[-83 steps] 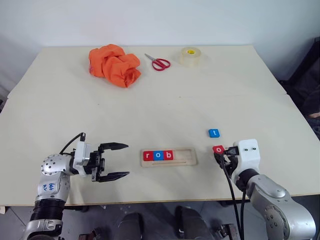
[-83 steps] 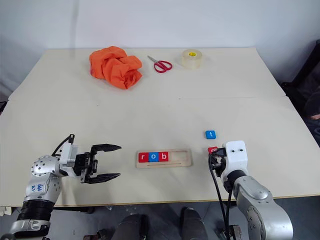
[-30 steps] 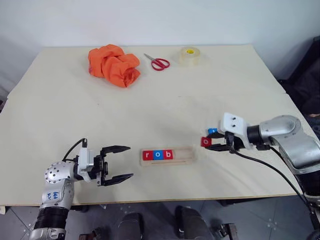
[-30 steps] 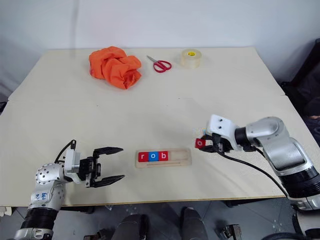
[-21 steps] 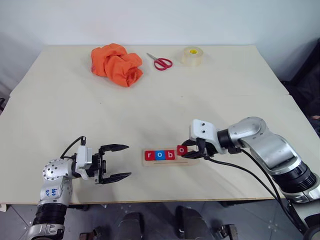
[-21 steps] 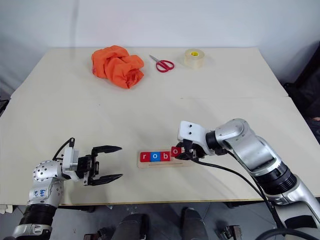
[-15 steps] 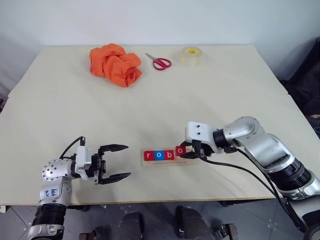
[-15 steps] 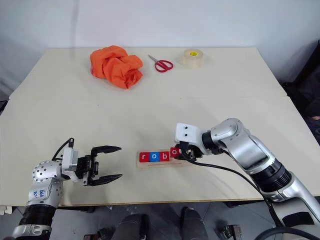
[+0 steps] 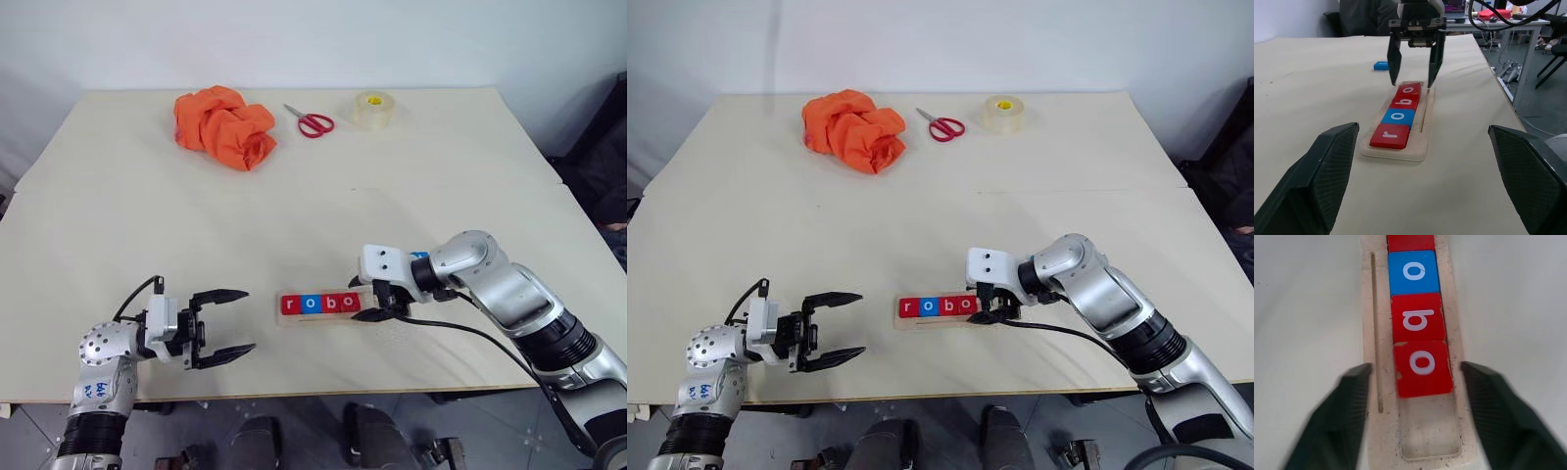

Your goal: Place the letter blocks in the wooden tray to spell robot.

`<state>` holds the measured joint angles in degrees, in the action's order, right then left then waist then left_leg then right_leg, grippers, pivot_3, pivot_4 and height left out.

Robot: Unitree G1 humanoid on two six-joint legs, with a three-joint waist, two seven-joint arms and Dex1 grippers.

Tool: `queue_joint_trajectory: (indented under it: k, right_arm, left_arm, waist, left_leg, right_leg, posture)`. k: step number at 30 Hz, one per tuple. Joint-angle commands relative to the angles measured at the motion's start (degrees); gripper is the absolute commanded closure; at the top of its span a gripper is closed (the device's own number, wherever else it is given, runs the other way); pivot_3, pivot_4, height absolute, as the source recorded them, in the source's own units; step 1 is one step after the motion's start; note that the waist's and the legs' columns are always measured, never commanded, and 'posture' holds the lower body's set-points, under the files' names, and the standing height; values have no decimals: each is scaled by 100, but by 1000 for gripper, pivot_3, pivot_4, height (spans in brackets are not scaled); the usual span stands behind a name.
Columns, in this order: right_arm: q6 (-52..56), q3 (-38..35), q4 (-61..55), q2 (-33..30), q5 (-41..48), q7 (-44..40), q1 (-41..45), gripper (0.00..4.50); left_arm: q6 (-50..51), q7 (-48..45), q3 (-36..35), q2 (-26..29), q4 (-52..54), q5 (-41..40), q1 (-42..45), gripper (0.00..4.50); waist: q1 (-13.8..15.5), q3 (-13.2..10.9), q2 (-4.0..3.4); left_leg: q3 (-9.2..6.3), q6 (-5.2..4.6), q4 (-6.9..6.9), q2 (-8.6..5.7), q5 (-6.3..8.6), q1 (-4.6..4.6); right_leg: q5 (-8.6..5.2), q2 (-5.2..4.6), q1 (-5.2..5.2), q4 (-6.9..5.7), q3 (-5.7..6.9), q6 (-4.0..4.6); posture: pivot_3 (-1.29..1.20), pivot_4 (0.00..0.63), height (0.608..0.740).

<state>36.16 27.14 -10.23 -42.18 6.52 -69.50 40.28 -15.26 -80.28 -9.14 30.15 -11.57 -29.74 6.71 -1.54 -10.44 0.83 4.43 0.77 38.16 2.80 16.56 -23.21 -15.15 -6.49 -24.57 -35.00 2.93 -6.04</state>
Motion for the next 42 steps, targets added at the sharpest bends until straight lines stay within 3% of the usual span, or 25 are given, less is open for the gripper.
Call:
queue_joint_trajectory:
  k: [1,11,16,25,35,42]
  right_arm:
    - [-49,-152,-150,-27,-2,-34,105,15]
    - [352,-896,-457,-310,285,236,-353,15]
    - [589,-2545,-823,-232,743,1117,-1533,15]
    - [645,-4629,-1758,-111,1122,1920,-3910,15]
    - [552,-4931,-1980,367,1249,2800,-4633,15]
    - [334,-4276,-897,1240,959,3867,-3419,15]
  left_arm:
    - [-103,43,-44,-7,179,-73,14,0]
    - [-138,17,35,-73,-25,-41,222,0]
    - [-143,-19,71,-87,-141,-31,317,0]
    - [-72,-53,145,-124,-362,-3,550,0]
    - [16,-216,187,-111,-545,-2,842,0]
    - [107,-283,157,-11,-496,-27,887,0]
  waist:
    - [0,0,0]
    - [11,0,0]
    - [105,0,0]
    - [215,1,0]
    - [147,1,1]
    - [110,4,6]
  left_leg:
    - [0,0,0,0,0,0]
    - [1,0,0,0,0,0]
    - [0,0,0,-3,0,-1]
    - [-1,1,-2,0,0,2]
    - [-4,1,1,4,-8,10]
    - [-1,2,2,6,-10,12]
  right_leg:
    - [0,0,0,0,0,0]
    - [0,0,1,1,0,0]
    - [0,-2,3,5,2,-1]
    - [0,6,7,8,2,0]
    - [4,14,13,3,-4,-4]
    - [7,17,12,1,-7,-2]
  posture:
    - [0,150,740]
    - [0,150,740]
    - [0,150,740]
    - [0,150,740]
    - [0,150,740]
    - [0,150,740]
